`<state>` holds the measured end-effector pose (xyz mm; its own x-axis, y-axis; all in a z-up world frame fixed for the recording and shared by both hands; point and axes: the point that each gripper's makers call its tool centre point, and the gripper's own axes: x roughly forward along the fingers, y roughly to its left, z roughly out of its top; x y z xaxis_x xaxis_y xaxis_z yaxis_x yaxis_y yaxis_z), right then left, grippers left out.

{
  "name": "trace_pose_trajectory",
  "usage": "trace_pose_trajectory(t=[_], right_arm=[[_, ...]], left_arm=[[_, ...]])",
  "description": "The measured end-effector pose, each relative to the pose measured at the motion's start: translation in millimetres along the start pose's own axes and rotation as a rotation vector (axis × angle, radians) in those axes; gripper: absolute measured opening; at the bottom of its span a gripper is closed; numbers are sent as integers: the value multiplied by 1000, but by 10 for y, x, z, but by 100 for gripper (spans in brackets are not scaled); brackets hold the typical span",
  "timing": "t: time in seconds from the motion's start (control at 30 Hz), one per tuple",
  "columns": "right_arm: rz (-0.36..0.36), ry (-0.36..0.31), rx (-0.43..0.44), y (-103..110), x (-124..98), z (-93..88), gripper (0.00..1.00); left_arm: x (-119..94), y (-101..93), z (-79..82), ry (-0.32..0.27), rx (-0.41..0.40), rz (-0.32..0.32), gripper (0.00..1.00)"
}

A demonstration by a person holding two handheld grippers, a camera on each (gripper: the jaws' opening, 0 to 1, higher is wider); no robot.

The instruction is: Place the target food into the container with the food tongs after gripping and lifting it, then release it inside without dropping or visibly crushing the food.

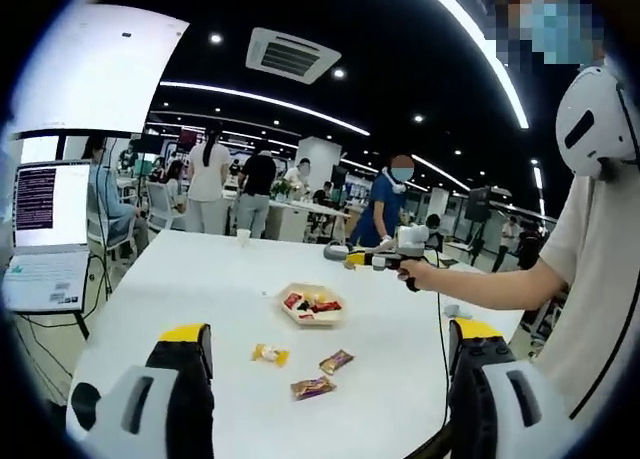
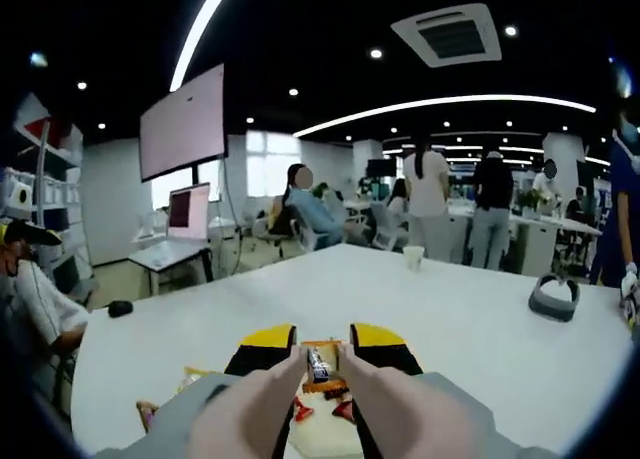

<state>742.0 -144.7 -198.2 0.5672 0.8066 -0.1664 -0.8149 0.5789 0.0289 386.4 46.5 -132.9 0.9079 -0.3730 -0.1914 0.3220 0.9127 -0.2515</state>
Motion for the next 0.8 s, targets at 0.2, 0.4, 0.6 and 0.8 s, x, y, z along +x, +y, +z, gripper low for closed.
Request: trace_pose_trajectory(t=[0.2, 0.4, 0.6, 0.8], right_arm=[[0, 21, 36, -4, 106, -106, 21], [-11, 21, 69, -71, 122, -52, 23], [-10, 9, 114, -65, 92, -54, 24], [8, 0, 104, 44, 38, -68, 24]], left_arm=[[-60, -84, 17, 34, 55, -6, 94], [-48, 13, 98, -28, 3, 16, 94], [-45, -39, 56, 0, 5, 9, 93], [-130, -19, 69, 3, 17, 17, 94]])
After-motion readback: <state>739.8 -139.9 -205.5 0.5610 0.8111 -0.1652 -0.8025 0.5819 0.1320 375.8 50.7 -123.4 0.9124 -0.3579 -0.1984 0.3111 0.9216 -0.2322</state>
